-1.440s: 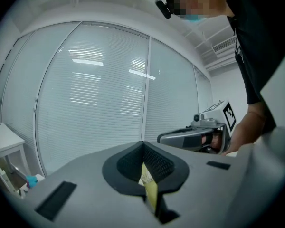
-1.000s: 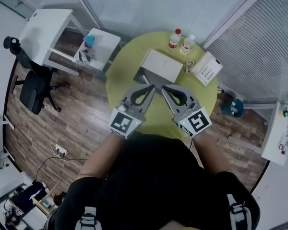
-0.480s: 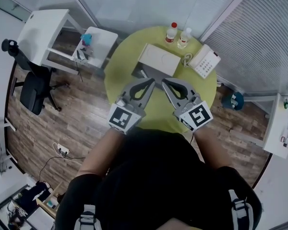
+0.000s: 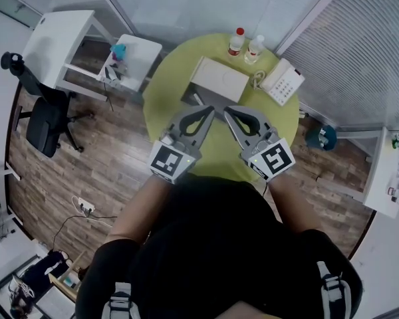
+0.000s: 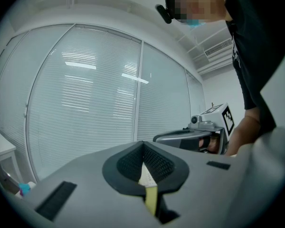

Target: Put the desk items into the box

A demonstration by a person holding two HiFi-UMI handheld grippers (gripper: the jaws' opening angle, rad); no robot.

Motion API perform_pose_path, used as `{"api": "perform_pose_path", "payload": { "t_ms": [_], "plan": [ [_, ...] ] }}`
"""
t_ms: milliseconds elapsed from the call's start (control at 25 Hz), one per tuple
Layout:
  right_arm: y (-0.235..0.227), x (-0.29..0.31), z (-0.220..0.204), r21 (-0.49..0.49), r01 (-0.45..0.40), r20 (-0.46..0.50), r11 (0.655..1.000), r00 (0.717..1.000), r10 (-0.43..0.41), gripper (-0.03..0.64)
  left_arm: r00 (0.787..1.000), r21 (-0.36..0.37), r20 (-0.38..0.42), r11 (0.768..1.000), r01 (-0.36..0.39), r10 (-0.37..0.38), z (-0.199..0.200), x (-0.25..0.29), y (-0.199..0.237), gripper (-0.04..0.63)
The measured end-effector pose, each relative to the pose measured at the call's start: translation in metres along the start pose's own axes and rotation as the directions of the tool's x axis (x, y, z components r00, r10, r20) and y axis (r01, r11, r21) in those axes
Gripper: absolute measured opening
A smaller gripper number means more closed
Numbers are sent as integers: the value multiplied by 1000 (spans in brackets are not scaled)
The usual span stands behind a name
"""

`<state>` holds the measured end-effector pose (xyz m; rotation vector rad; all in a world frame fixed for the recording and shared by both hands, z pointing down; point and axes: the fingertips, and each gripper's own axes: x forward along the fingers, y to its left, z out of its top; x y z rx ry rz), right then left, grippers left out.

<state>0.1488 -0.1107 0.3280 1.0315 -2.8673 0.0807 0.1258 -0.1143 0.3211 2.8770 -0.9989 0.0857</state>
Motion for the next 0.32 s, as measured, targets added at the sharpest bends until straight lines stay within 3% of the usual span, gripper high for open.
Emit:
{"api": "perform_pose_path", "payload": {
  "t_ms": [320],
  "plan": [
    [-1,-1,-2,-3,11,-8,1000,1000,-11,17,1000,-3,-6,1000,-3,3,-1,-2,-2,6]
  ]
}}
